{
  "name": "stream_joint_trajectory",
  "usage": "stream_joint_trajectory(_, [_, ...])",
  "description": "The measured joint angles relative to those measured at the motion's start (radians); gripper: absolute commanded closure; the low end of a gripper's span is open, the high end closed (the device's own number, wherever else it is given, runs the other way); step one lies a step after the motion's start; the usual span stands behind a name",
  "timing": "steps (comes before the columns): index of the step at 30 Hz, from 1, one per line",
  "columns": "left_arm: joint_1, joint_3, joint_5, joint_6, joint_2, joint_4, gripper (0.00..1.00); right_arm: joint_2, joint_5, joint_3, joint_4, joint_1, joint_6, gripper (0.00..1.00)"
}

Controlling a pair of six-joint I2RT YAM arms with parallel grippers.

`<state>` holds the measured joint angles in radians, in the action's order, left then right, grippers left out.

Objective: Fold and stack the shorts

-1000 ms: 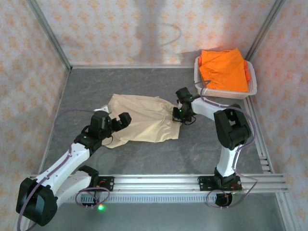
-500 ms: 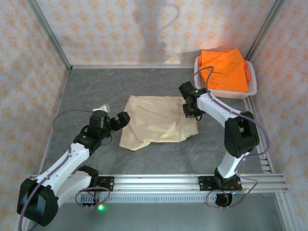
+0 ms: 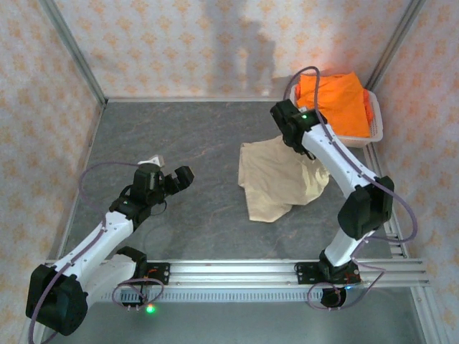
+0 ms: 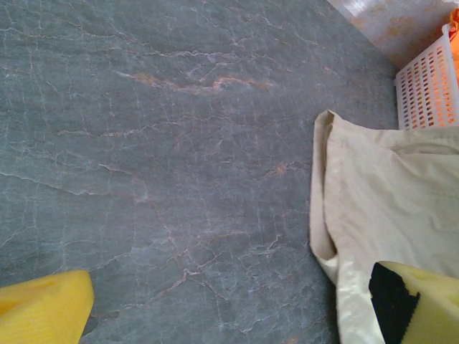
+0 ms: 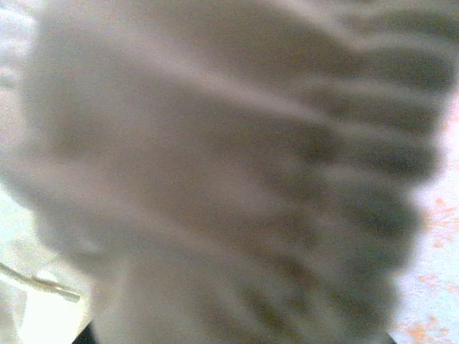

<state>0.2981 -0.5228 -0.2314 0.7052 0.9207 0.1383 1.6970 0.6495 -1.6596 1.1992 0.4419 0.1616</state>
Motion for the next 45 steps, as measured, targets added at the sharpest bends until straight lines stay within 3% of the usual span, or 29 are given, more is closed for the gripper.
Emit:
stream_joint_trajectory(7, [0.000,0.010,0.000,0.000,0.000,0.000,0.00,0.146,0.065,-0.116,0.109,0.122,-0.056,1.00])
stream_joint_trajectory(14, [0.000,0.016,-0.001,0.001,0.014,-0.001,0.00,0.296,0.014,-0.193,0.208,0.240,-0.187,0.97])
stream_joint_trajectory(16, [0.000,0.019,-0.001,0.003,0.018,-0.005,0.00,0.319,-0.040,-0.196,0.211,0.264,-0.215,0.83])
stream_joint_trajectory(20, [0.000,0.022,-0.005,0.005,0.024,-0.015,0.00,0.342,-0.299,-0.197,0.161,0.297,-0.252,0.29])
stream_joint_trajectory(23, [0.000,0.022,-0.016,0.005,0.025,-0.021,0.00,0.300,-0.552,-0.151,0.047,0.297,-0.271,0.00])
stream_joint_trajectory(28, [0.000,0.021,-0.031,0.010,0.024,-0.023,0.00,0.010,-0.947,0.121,-0.236,0.220,-0.355,0.01])
stream_joint_trajectory(31, [0.000,0.015,-0.054,0.018,0.025,-0.029,0.00,-0.218,-1.089,0.267,-0.389,0.082,-0.433,0.00])
stream_joint_trajectory(34, [0.000,0.005,-0.075,0.030,0.032,-0.049,0.00,-0.340,-1.155,0.338,-0.494,-0.024,-0.491,0.00])
stream_joint_trajectory(45, [0.000,-0.008,-0.098,0.056,0.064,-0.083,0.00,-0.177,-1.368,0.594,-0.820,-0.026,-0.759,0.04])
